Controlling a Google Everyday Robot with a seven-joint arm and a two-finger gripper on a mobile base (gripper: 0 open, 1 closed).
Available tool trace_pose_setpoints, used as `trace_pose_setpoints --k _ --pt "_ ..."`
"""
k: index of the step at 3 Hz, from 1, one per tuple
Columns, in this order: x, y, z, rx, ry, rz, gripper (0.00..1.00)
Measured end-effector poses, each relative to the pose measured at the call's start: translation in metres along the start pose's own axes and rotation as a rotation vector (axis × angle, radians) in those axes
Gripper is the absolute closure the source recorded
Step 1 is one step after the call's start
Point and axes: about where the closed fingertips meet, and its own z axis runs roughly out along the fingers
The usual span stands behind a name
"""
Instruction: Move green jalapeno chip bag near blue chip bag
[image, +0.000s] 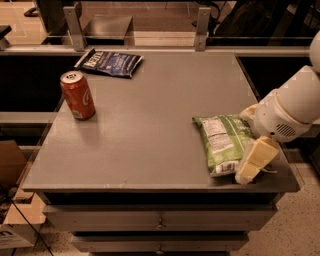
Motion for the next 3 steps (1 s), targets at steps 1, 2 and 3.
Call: trace_pose_setpoints --k 1,2,3 --pt "-0.006 -0.005 0.009 -0.014 -0.014 -0.005 0.17" --pt "-0.016 -0.010 0.003 0.004 -0.029 -0.022 0.41" --pt "-0.024 -0.012 -0.001 0.012 -0.036 -0.038 0.64"
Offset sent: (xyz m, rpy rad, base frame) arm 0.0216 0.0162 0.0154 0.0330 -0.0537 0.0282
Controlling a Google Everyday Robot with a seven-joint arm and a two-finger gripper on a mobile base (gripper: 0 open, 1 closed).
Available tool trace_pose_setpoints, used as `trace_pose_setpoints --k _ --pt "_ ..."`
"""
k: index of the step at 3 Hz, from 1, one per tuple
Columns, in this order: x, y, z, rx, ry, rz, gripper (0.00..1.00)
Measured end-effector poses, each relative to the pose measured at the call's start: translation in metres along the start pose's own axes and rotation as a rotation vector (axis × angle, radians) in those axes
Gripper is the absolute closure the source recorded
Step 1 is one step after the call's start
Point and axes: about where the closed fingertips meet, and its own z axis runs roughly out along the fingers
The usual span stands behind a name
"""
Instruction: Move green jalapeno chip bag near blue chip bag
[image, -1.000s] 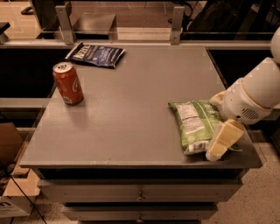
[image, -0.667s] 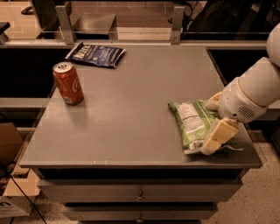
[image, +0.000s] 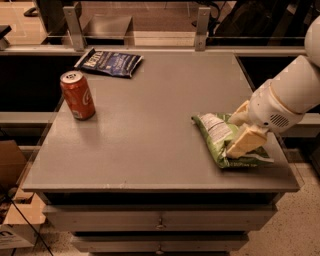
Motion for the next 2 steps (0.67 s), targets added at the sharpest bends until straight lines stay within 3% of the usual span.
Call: trace_pose_setpoints --k 1,2 --pt "-0.022 -0.011 -0.014 0.031 -0.025 -0.042 0.87" --pt "-0.059 -0.038 -0.039 0.091 -0.089 -0.108 1.00"
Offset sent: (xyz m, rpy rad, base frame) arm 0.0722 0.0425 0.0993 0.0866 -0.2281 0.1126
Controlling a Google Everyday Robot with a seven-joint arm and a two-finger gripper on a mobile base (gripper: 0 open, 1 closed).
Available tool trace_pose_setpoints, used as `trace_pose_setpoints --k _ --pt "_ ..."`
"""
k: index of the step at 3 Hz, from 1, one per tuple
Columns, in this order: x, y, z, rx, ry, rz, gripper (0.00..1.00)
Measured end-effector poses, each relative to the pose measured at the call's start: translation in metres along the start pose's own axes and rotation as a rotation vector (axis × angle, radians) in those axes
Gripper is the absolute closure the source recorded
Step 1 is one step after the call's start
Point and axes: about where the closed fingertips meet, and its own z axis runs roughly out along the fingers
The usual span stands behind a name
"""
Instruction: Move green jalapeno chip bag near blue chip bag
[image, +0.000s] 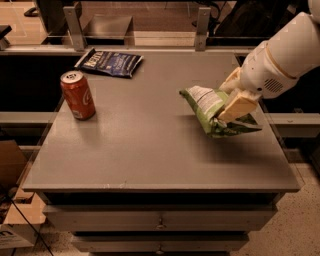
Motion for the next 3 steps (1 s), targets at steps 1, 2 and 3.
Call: trace_pose_setpoints --k 1,2,3 --pt "0.000 0.000 0.000 0.000 0.000 0.000 1.00" --pt "-0.016 -0.016 0.005 0.051 -0.050 -0.010 1.00" --pt "-0.052 -0.054 0.012 0.148 -0.123 -0.083 1.00"
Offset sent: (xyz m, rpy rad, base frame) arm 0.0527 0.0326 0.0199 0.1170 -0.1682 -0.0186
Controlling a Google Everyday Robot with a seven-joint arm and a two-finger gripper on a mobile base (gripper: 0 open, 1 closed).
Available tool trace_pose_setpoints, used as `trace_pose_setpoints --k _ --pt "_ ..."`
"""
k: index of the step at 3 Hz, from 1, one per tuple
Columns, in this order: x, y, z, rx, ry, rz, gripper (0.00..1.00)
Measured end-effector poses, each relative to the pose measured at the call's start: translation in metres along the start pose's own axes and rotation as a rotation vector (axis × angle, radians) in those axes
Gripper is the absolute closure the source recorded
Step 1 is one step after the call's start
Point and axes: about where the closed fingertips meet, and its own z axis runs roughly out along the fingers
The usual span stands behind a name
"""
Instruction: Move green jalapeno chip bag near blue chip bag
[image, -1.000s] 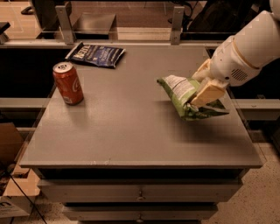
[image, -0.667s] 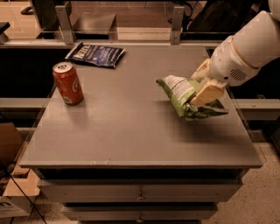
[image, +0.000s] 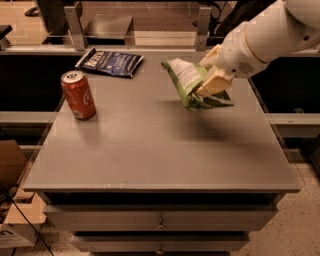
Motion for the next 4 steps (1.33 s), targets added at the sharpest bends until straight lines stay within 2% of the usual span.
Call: trace_pose_setpoints --k 1,2,3,4 --pt "-0.031 -0.048 0.019 0.086 -0.122 -0.063 1.00" --pt "-0.048 -0.094 0.043 0.135 -0.225 -0.053 0.84" --pt "-0.051 -0.141 0.071 0.173 -0.301 0.013 0.60" --pt "-0.047 -0.175 0.098 0.189 -0.336 0.087 0.37"
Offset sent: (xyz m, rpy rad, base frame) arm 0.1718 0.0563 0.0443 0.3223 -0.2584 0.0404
